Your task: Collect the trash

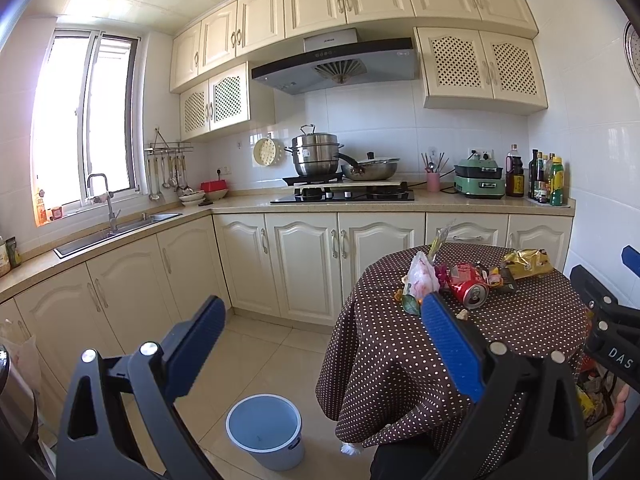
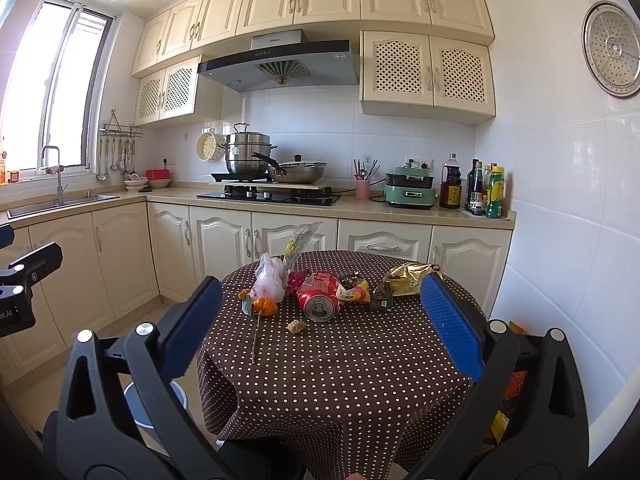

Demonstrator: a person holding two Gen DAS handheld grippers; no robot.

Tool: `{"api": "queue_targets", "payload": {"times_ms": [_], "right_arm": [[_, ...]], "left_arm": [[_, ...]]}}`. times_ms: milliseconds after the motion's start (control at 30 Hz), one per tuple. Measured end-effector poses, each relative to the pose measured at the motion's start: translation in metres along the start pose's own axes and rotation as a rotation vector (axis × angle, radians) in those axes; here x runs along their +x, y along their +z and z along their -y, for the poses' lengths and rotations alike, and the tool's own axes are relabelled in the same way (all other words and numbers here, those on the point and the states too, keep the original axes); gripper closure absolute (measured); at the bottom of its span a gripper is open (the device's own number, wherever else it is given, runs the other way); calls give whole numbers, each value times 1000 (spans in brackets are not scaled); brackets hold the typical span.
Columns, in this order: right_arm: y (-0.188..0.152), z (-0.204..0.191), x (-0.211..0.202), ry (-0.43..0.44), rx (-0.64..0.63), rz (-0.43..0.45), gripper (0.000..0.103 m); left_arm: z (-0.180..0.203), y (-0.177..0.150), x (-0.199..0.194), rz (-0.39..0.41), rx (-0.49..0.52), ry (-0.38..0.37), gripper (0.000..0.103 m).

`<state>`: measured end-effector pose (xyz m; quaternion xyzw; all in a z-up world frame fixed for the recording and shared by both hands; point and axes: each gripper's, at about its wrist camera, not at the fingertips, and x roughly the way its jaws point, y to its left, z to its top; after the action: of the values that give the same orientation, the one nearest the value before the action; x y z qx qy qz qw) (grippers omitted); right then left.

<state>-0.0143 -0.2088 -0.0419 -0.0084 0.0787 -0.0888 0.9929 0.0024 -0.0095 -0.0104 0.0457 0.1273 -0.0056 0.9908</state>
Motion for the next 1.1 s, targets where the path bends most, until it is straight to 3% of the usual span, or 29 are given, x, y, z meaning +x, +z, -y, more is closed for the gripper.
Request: {"api": "queue_targets", "payload": {"times_ms": [633, 900, 1100], "right_arm": [[0, 0, 9, -2, 3, -19, 6], [-7, 4, 20, -3, 19, -39, 6], [-22, 16, 48, -2, 71, -120, 6]], "left_arm": [[0, -5, 1, -16, 8, 6, 6], [1, -7, 22, -57, 23, -6, 6], [14, -16, 54, -131, 50, -57, 6]]}}
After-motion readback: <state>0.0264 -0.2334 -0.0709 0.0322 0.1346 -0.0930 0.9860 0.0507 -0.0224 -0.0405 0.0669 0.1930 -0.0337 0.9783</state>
